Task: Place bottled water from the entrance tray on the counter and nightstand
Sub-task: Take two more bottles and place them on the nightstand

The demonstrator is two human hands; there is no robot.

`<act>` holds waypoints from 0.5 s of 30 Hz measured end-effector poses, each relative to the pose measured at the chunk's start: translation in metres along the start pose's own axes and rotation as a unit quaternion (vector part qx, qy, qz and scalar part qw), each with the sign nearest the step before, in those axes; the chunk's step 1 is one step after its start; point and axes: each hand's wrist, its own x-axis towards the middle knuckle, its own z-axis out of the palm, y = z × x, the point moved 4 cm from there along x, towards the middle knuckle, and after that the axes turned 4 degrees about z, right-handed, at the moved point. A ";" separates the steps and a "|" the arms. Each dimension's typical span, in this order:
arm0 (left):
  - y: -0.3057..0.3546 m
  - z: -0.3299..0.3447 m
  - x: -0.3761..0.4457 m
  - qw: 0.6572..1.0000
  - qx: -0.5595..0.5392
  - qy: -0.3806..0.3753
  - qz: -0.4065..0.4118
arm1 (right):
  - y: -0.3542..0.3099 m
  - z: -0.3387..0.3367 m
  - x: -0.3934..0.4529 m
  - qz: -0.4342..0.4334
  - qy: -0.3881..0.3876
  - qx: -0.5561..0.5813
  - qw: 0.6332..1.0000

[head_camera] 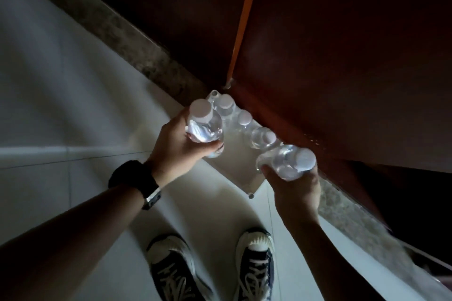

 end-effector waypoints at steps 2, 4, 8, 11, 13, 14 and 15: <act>0.070 -0.021 -0.016 0.997 -0.059 -0.047 -0.002 | -0.061 -0.028 -0.018 -0.007 -0.061 0.045 0.997; 0.152 -0.049 -0.029 0.992 -0.112 -0.065 -0.006 | -0.132 -0.057 -0.035 -0.016 -0.137 0.111 0.984; 0.316 -0.116 -0.051 0.978 -0.194 -0.073 0.028 | -0.291 -0.129 -0.076 -0.070 -0.240 0.256 0.934; 0.438 -0.174 -0.075 0.967 -0.254 -0.024 0.023 | -0.406 -0.198 -0.119 -0.061 -0.266 0.333 0.903; 0.514 -0.204 -0.099 0.964 -0.264 -0.023 0.025 | -0.474 -0.243 -0.154 -0.048 -0.289 0.352 0.889; 0.553 -0.218 -0.112 0.964 -0.262 -0.021 0.036 | -0.506 -0.266 -0.174 -0.045 -0.309 0.368 0.876; 0.590 -0.232 -0.122 0.963 -0.264 -0.015 0.050 | -0.538 -0.287 -0.190 -0.045 -0.333 0.390 0.857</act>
